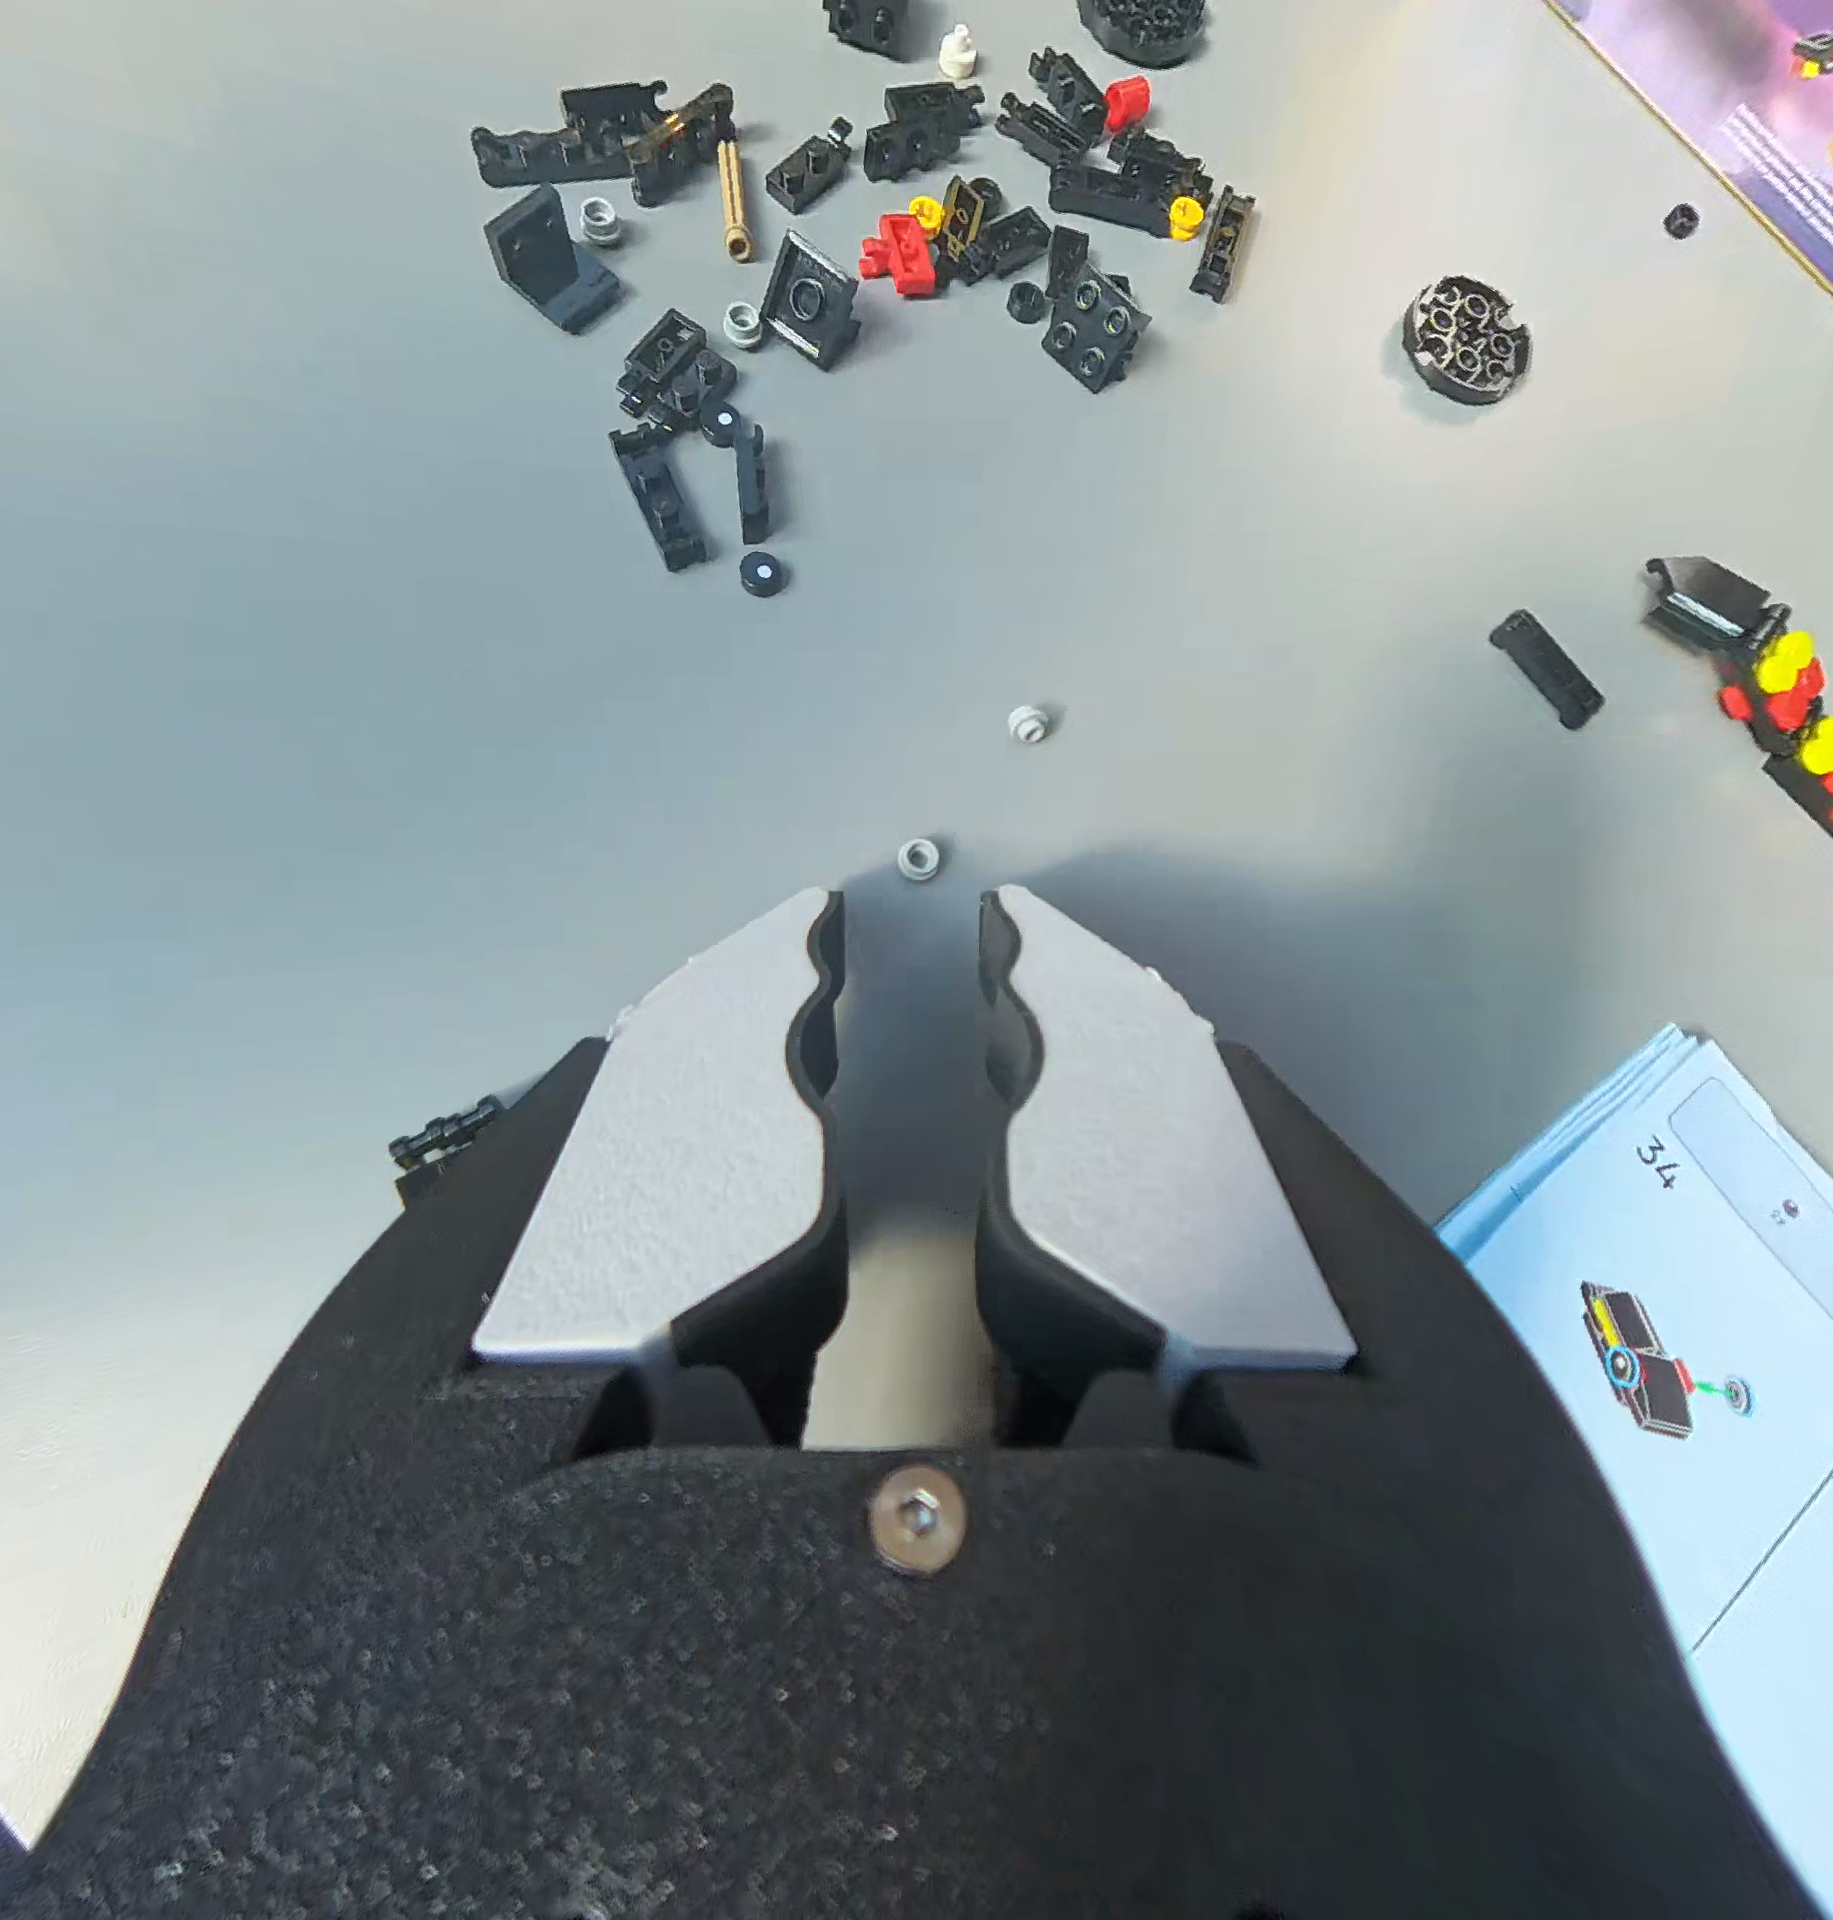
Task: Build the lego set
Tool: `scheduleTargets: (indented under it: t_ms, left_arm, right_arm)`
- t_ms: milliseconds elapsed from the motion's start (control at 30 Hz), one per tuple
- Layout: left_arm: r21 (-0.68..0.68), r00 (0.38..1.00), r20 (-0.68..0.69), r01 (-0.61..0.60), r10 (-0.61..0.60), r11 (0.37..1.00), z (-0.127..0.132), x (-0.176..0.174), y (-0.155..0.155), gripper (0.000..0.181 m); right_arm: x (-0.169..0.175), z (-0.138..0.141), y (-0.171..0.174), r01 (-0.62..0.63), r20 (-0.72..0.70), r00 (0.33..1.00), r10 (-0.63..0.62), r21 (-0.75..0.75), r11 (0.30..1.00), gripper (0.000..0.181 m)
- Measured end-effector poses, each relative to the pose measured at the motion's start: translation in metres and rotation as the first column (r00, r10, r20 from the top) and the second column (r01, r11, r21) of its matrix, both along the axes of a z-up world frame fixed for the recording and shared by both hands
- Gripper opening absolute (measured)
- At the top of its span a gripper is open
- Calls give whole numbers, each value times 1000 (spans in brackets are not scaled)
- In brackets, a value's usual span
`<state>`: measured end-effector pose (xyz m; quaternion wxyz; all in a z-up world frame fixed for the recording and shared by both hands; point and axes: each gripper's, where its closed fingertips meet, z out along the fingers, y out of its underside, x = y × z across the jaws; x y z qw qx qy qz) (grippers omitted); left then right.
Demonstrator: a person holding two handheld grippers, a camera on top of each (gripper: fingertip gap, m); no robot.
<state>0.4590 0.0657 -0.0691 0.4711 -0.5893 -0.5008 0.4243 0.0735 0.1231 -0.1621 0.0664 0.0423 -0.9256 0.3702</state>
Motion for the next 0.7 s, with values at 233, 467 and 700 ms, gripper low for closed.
scheduleTargets:
  t_ms: [233, 467, 700]
  left_arm:
    - [7, 998, 1, 63, -63, 998, 0, -42, -6, 39]
    - [7, 993, 4, 120, -120, 993, 4, -85, -4, 39]
    - [10, 984, -13, 175, -175, 984, 3, -119, 4, 39]
  right_arm:
    - [-19, 4, -24, -84, 170, 981, 90, -38, 996, 17]
    - [-35, -5, -50, -278, 226, 940, 256, 75, 958, 0]
    - [-7, -4, -23, -510, 228, 846, 482, 84, 856, 0]
